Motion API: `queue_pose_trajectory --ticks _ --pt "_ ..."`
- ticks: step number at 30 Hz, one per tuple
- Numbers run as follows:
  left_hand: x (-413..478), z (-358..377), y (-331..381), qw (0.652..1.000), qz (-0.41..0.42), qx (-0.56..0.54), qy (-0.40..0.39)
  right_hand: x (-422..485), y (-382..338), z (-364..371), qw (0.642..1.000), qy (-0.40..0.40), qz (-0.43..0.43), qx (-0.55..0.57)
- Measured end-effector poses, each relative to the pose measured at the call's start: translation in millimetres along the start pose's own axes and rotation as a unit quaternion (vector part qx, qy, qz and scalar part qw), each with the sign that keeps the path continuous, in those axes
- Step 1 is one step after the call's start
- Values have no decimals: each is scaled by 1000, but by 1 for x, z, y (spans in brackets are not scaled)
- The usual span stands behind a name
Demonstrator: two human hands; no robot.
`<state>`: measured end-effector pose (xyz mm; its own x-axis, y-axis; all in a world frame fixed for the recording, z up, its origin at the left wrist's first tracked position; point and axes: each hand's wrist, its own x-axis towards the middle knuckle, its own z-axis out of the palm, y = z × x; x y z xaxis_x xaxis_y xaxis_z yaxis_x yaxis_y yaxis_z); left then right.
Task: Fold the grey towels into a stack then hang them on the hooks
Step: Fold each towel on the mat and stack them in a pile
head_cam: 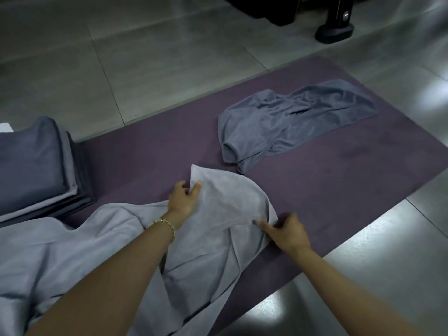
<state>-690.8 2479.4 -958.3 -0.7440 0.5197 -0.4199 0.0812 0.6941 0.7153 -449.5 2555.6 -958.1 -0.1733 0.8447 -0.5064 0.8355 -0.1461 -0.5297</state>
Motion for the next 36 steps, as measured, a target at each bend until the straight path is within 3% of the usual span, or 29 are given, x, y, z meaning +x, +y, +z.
queue_pose_trajectory --ticks 2,3,5,8,10,11,13,14,15,17,20,23,27,29,32,36 --pt "2 -1 9 998 18 -45 -27 0 6 -1 997 -29 12 -73" --pt "2 -2 16 997 33 -50 -44 1 10 -2 998 -45 9 -40" --pt "2 -3 29 992 47 -81 -81 -4 9 -7 986 -115 7 118" --pt "8 -3 45 981 50 -129 -132 -8 -1 -27 922 -237 30 305" --pt "10 -1 50 977 36 -128 -168 -1 -1 -39 891 -251 66 372" --pt "10 1 51 977 37 -113 -178 3 1 -41 914 -208 72 342" --pt "7 6 45 978 81 -76 -179 9 8 -38 989 -35 10 142" --pt "5 7 40 975 120 -59 -179 7 7 -34 993 56 -40 91" --pt "3 9 34 969 156 -42 -187 2 4 -28 985 96 -93 104" --pt "-1 13 22 956 197 -1 -219 -11 -3 -15 974 39 -148 167" --pt "-7 22 10 937 237 148 -209 -27 -11 10 985 -80 -93 125" --pt "-9 31 7 939 236 200 -152 -31 -21 27 998 -33 -47 4" --pt "-4 40 2 954 247 148 -87 -21 -26 29 997 7 -64 -38" --pt "-3 36 4 963 234 77 -114 -16 -21 20 994 -5 -109 29" --pt "3 16 18 962 246 -5 -119 -20 -17 -2 958 -25 -162 234" --pt "19 -27 56 957 277 -28 -79 -24 -10 -38 906 -96 -105 399"
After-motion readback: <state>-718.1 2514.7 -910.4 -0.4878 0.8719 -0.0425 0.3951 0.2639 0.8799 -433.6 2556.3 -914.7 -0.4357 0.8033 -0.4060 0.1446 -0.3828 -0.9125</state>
